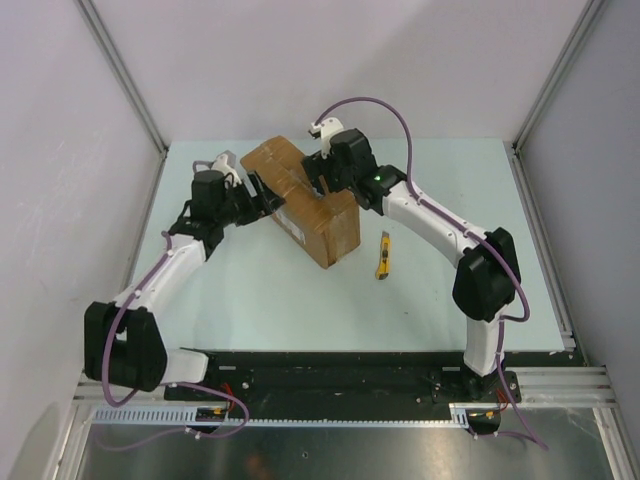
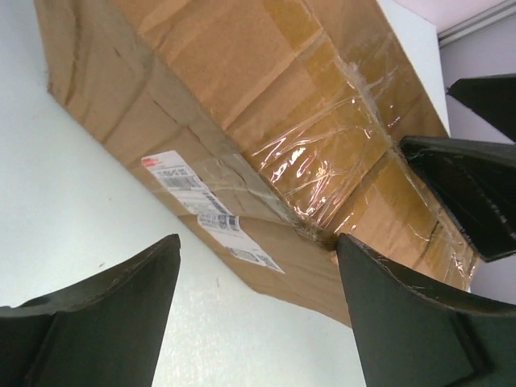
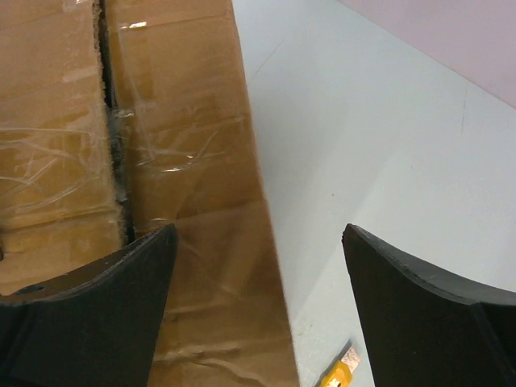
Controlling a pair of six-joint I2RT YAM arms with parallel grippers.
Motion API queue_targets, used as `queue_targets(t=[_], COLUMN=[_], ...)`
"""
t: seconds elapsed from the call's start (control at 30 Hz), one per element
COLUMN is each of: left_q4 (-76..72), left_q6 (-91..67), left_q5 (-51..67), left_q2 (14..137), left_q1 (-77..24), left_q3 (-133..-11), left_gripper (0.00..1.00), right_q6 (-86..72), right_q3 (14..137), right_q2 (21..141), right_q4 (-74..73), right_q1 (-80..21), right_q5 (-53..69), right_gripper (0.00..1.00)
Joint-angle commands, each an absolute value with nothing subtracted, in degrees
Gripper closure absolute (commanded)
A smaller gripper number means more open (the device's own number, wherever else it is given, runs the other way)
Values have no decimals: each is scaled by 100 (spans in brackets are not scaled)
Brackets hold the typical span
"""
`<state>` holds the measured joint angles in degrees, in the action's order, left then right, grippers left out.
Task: Unpack the express box
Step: Open the express box at the center of the board.
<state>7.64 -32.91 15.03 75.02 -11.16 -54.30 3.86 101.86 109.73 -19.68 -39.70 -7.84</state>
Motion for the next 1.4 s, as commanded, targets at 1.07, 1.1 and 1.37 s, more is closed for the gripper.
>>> queue_targets(t=[1.07,1.1,1.37], left_q4=[246,272,386], left_q6=[-3217,-3208,-3155], left_q5=[2127,2136,2092], left_q2=[9668,9685,9747], left_q1=[-1503,-1503,-1494], left_q3=[-5757,-5800,-5845], left_gripper=[75,76,76], right_q6=[809,774,721], right_q3=[11583,11697,12225], right_q2=[11863,11952,12392], right_q4=[-3031,-3206,-3752], right_q1=[-4561,-4605,-4667], right_q5=[-2345,-2669,-3962], right_gripper=[9,9,19])
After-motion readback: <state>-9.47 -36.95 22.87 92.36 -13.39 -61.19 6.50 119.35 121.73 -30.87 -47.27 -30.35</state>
